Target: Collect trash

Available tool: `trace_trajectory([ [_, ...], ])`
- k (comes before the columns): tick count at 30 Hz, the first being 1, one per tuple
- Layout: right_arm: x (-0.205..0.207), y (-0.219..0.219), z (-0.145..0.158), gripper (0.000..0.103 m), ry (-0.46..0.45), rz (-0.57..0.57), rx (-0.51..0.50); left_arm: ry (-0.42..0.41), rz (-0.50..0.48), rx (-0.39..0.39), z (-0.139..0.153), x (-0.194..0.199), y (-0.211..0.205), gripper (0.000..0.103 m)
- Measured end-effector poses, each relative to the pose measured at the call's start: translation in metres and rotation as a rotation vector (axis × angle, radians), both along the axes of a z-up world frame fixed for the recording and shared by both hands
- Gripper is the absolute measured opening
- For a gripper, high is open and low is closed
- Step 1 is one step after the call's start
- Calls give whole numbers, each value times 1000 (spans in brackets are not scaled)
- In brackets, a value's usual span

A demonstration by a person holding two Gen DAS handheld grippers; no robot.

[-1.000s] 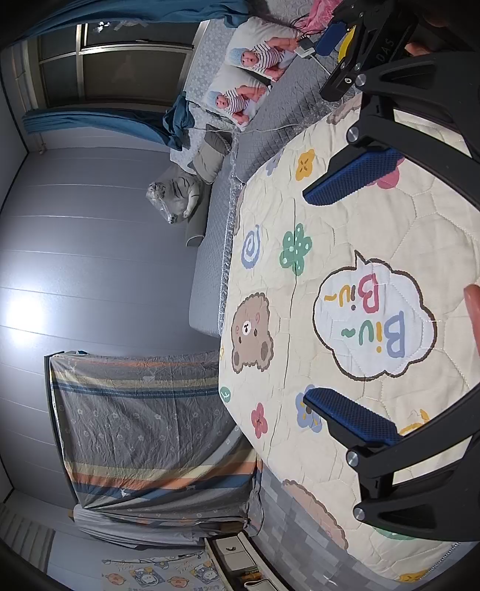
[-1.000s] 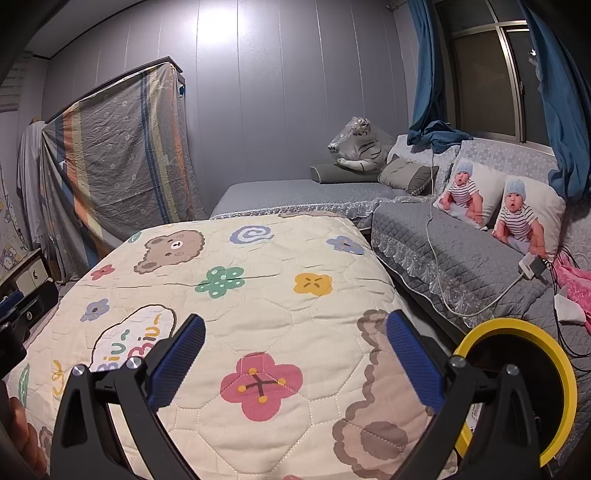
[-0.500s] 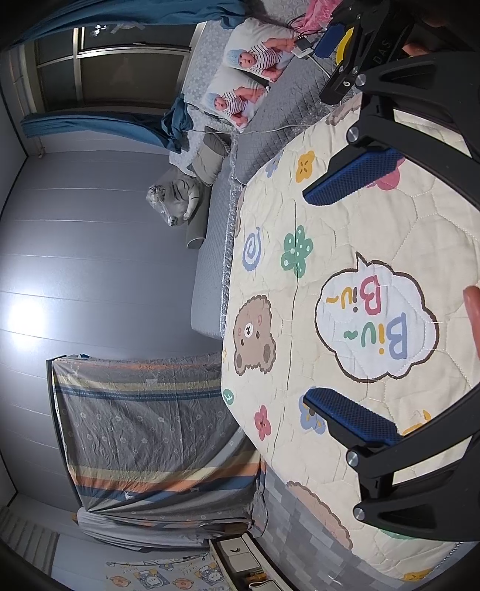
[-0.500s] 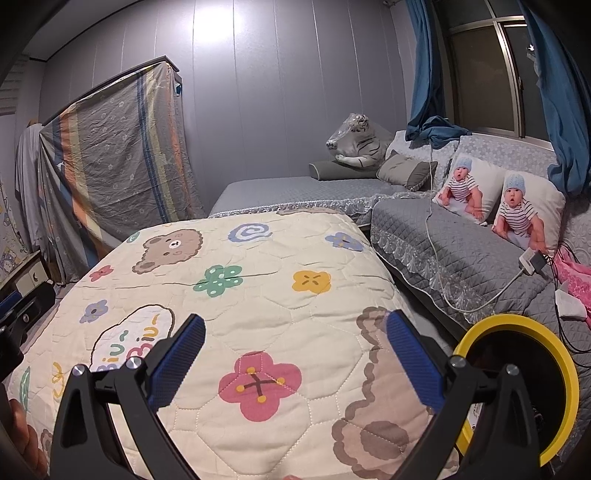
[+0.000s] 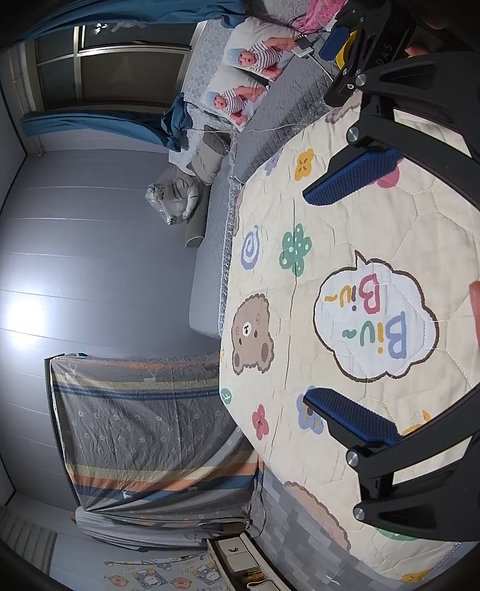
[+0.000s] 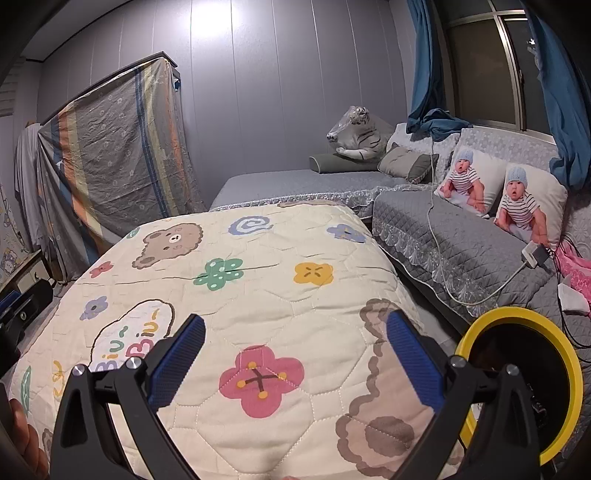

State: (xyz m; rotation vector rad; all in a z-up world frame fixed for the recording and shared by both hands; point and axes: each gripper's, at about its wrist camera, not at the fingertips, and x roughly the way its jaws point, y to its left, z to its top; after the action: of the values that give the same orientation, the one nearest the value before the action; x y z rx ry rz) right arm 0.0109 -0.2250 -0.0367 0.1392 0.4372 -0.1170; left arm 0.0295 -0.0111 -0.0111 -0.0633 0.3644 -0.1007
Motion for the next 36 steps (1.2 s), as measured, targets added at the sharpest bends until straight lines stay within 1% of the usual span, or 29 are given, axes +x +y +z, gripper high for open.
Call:
trace_trajectory([
  [36,4,-1,-4,95,19,-12,28,5,1,7,-3,3,-2,95],
])
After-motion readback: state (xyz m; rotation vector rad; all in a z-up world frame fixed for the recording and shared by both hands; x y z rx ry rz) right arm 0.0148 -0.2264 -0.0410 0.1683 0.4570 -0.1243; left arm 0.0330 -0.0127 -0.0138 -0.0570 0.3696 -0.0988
